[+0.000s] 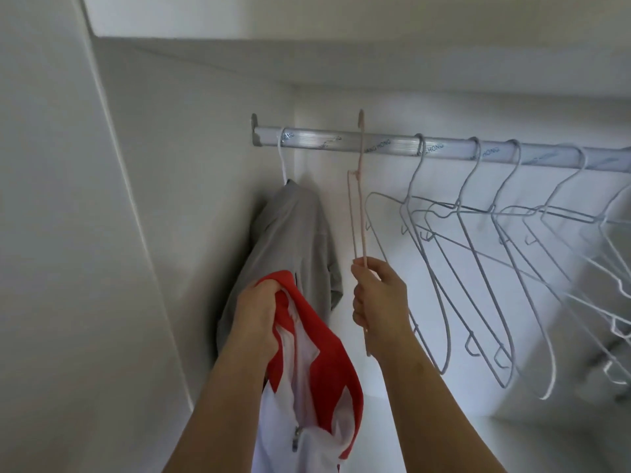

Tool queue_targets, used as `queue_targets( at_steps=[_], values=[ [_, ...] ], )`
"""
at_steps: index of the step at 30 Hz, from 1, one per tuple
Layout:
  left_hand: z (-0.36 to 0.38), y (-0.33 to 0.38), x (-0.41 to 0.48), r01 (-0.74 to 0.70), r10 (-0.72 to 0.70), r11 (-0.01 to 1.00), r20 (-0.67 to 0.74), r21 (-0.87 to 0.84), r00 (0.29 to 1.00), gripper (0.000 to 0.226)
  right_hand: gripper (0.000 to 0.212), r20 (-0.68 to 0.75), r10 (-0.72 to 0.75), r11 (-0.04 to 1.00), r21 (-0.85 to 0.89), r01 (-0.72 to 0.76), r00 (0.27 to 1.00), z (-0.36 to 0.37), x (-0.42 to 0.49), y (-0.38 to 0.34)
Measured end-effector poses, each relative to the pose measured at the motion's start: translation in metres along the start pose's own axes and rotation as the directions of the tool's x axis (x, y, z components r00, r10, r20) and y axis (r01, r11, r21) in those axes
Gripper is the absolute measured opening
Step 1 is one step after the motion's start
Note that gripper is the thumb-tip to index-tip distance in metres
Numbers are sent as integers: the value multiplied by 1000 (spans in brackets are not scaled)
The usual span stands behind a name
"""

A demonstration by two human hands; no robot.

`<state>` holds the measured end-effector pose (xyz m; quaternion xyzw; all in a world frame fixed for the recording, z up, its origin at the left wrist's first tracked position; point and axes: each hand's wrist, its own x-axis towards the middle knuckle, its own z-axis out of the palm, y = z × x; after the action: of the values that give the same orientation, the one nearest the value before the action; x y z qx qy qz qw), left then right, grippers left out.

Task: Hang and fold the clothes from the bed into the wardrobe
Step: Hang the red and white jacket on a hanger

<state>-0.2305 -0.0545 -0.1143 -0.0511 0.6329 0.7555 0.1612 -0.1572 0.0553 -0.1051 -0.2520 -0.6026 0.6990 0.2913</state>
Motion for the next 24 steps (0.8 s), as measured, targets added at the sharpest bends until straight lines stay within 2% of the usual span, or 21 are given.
queue_targets(
  at_steps=[6, 10, 14, 16, 19, 24],
  values=[
    [12, -7, -7, -1, 1, 1000, 38, 13, 999, 32, 11, -18, 30, 997, -72, -32, 999, -20, -15, 7],
    [29, -16, -23, -5, 2, 1000, 131, 27, 991, 32, 16, -5, 42, 996, -82, -43, 999, -41, -35, 13],
    [40, -22, -41, 30, -35, 997, 75, 68, 997, 28, 16, 24, 70, 993, -94, -68, 997, -71, -62, 16],
    [40, -28, -56, -22, 19, 995, 37, 94, 999, 16, 14, 25, 74, 993, -99, -72, 997, -91, -79, 16],
    [40, -41, -88, -124, 125, 991, 14, -52, 992, 3, 13, 31, 76, 987, -147, -71, 997, -122, -113, 13],
    [53, -40, -138, -197, 198, 979, 9, -56, 980, 21, 14, 78, 32, 978, -207, -16, 996, -185, -174, 14]
  ],
)
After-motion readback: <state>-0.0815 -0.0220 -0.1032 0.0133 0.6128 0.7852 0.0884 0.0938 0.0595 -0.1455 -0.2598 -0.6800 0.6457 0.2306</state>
